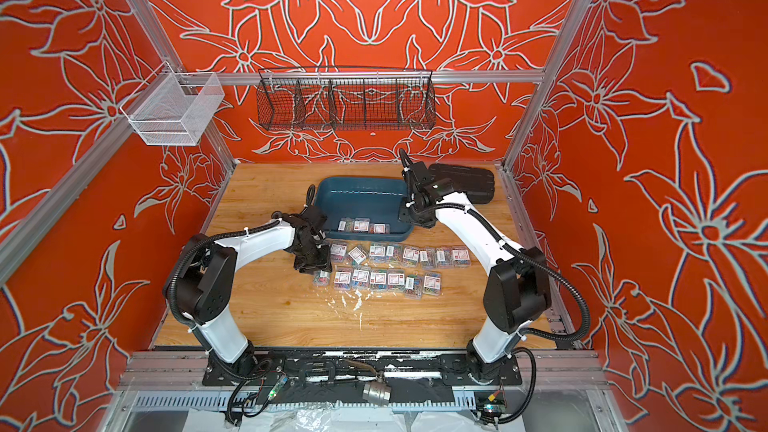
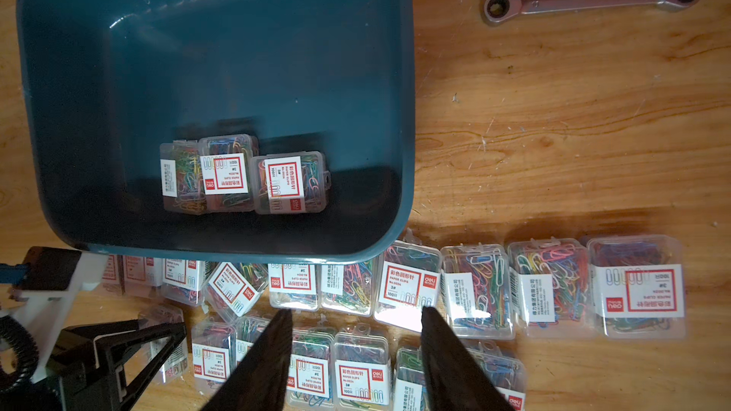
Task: Take the paper clips out of the storage box
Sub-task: Place the boxed paper clips at the center of the board.
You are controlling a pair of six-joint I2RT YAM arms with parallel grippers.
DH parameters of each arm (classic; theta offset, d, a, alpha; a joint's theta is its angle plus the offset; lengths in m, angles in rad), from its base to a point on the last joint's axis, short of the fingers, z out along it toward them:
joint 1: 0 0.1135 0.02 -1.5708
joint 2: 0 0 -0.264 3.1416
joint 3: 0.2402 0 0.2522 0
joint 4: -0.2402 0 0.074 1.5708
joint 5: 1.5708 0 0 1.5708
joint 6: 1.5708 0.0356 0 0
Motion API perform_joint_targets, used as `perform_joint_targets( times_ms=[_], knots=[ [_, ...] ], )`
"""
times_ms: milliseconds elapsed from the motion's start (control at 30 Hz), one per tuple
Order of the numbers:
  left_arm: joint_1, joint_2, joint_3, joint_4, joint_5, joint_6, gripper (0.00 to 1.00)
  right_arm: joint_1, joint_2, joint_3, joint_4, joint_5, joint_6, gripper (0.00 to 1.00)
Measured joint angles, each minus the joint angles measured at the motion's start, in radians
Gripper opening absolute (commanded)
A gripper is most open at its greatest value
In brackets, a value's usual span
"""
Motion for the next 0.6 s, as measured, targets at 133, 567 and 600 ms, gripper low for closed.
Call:
perform_joint_targets(
  times_ms=[133,567,600],
  knots=[
    [-0.008,-0.002,-0.006,0.009,0.015,-0.004,0.58,0.001,0.0,0.0,-0.003,0.0,0.0,0.54],
    [-0.018,-0.038,-0.034,0.024,0.055,-0.049,0.69,0.031,0.006,0.003,-0.008,0.0,0.003,0.53],
    [-0.019,-0.048,-0.035,0.024,0.057,-0.051,0.69,0.037,0.013,0.009,-0.012,0.0,0.003,0.52]
  ],
)
